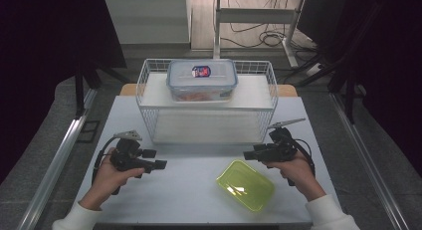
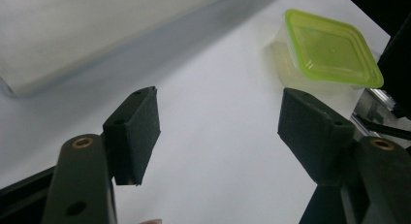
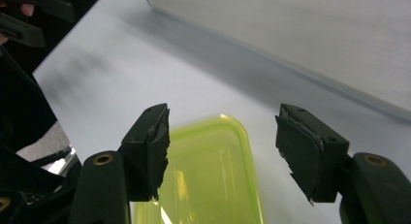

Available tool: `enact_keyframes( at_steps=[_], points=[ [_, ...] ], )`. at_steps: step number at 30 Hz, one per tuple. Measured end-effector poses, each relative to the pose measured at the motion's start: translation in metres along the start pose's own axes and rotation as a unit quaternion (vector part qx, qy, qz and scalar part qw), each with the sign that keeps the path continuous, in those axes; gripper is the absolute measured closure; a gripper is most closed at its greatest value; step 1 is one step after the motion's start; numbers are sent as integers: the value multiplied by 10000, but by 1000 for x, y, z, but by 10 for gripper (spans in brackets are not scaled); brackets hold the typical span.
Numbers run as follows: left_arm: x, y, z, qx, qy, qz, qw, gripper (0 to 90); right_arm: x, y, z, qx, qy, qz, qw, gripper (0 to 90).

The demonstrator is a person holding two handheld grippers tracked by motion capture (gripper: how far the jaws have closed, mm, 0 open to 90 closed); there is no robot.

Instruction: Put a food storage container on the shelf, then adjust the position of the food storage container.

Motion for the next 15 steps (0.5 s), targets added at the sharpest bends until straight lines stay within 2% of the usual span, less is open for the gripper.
enact_keyframes(
  at_steps=[5,10,15],
  points=[
    [13,4,0,-81,0,21,10000,311,12,-2,4,102,-12,14,9999,362],
    [22,10,-1,-186,-2,-110,9998,295,28,-5,7,221,1,6,9998,367],
    [27,14,-3,-216,36,-155,9996,308,46,-13,5,260,-9,112,9996,442]
  ],
)
Point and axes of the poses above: each handheld gripper's, and its own axes: y roughly forward along the jaws, x roughly out of its underside, z roughly to its right, the point moved 2 cm from there along y, roughly forward along the jaws, and after that the axes turned 6 degrees about -z, right-handed, at the moved point
